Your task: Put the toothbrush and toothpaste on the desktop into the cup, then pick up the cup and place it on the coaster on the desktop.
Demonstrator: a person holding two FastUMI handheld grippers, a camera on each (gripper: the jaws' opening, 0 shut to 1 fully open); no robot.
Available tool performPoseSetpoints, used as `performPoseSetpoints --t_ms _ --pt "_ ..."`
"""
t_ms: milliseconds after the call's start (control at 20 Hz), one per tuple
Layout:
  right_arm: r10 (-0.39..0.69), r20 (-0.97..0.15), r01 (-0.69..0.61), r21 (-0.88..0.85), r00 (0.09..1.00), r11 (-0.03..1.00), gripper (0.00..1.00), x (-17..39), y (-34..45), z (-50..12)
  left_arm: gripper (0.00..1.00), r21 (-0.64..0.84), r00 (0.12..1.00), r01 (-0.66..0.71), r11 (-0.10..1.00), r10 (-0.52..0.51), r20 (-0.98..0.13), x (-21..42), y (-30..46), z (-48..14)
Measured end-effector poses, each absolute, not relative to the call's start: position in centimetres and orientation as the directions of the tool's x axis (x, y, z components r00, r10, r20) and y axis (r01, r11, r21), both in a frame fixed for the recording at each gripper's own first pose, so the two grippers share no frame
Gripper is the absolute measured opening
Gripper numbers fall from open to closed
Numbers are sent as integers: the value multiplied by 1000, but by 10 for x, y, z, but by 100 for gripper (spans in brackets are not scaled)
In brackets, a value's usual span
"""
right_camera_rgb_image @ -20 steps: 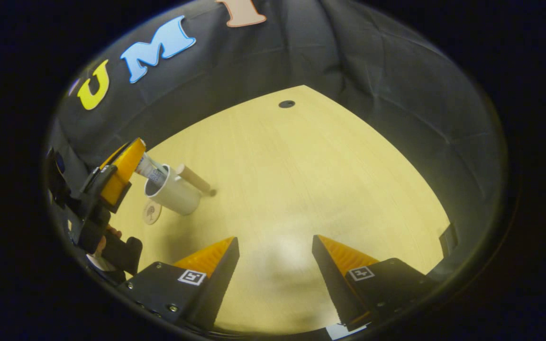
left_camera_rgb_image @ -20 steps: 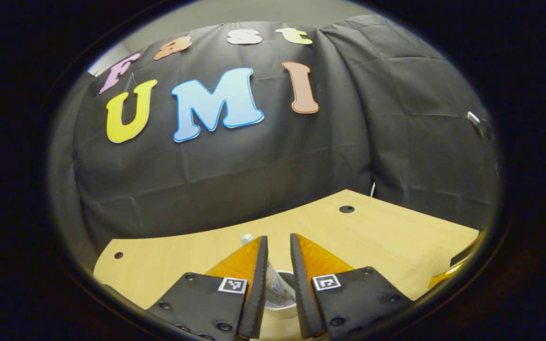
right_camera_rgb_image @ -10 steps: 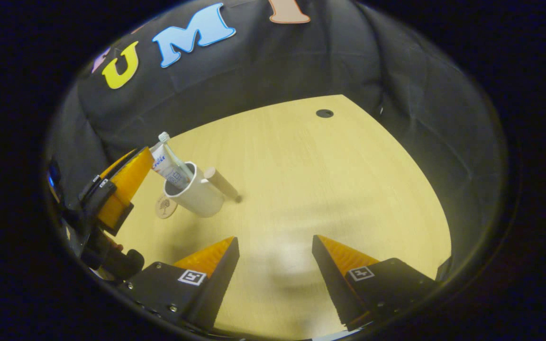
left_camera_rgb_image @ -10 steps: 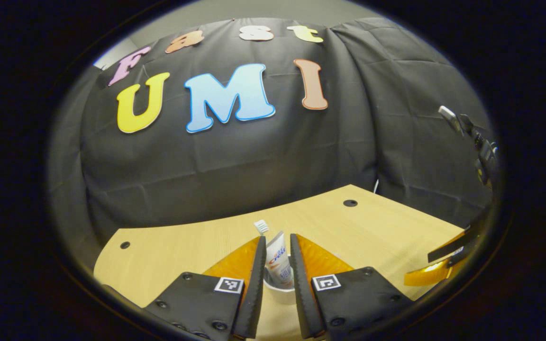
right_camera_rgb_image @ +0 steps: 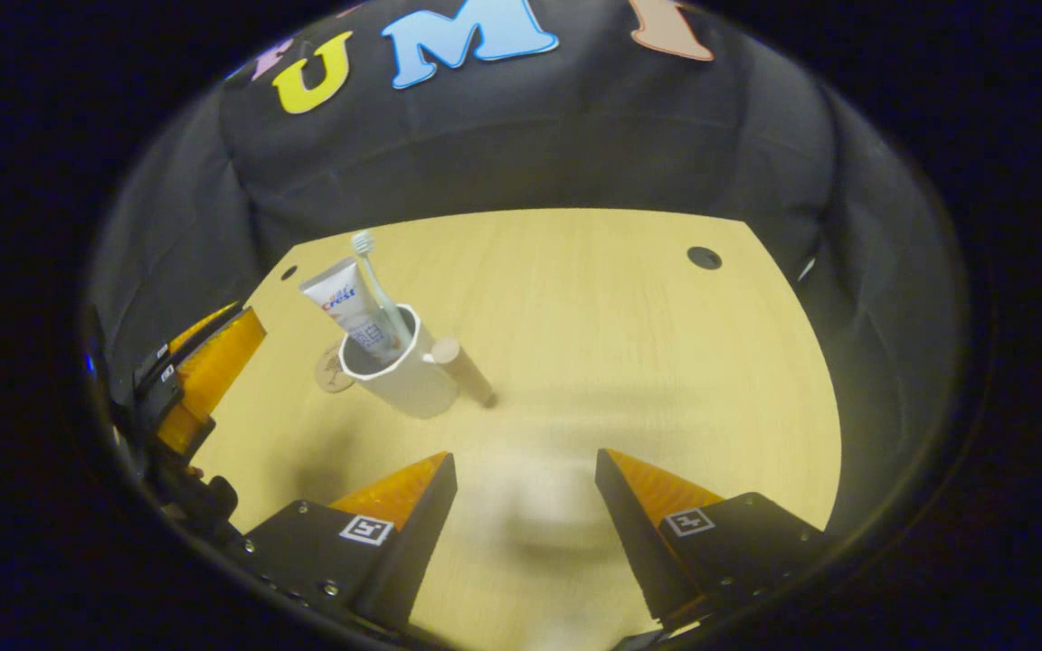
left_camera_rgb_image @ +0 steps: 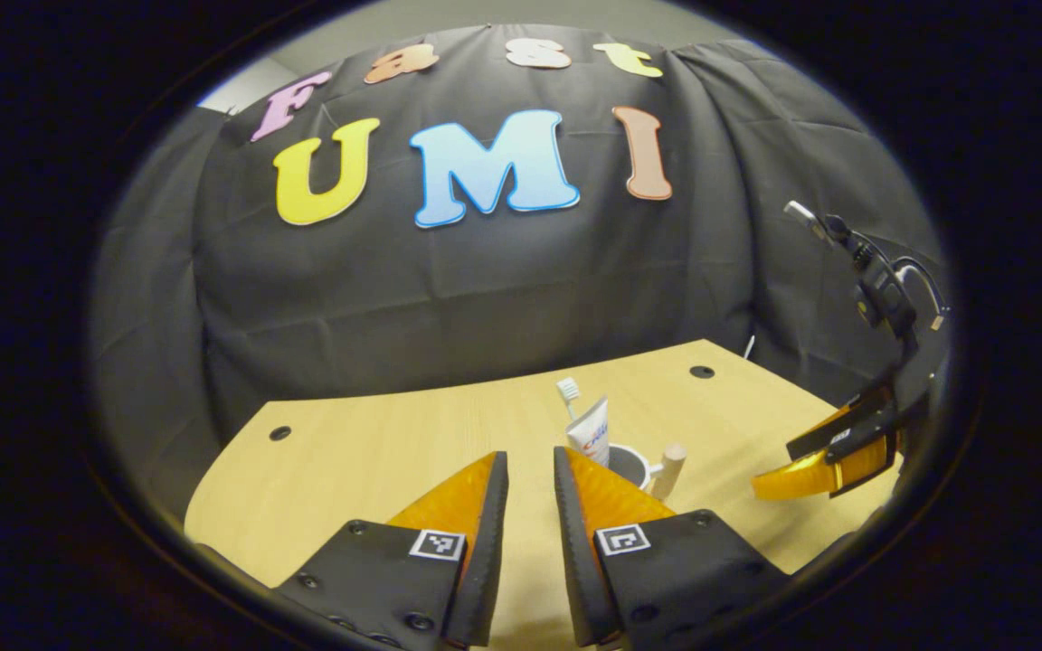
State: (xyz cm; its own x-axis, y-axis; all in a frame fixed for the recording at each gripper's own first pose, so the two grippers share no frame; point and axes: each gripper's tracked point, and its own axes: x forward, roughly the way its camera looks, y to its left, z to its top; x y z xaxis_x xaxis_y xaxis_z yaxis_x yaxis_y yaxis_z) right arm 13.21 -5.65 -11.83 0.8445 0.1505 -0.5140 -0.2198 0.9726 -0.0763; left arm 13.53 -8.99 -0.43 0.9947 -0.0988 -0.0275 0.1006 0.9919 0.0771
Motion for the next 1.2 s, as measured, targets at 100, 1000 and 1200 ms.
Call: performPoseSetpoints --t_ms 100,1000,1200 --pt "167 -525 -272 -129 834 954 93 139 -49 -116 39 61 996 76 995 -74 -44 130 -79 -10" --pt "197 -691 -589 -391 696 708 84 205 -7 -103 55 -34 977 -47 998 39 -208 91 -26 -65" --pt "176 -728 -632 -417 662 653 75 215 0 -109 68 -51 969 -68 996 53 -243 83 -19 -80"
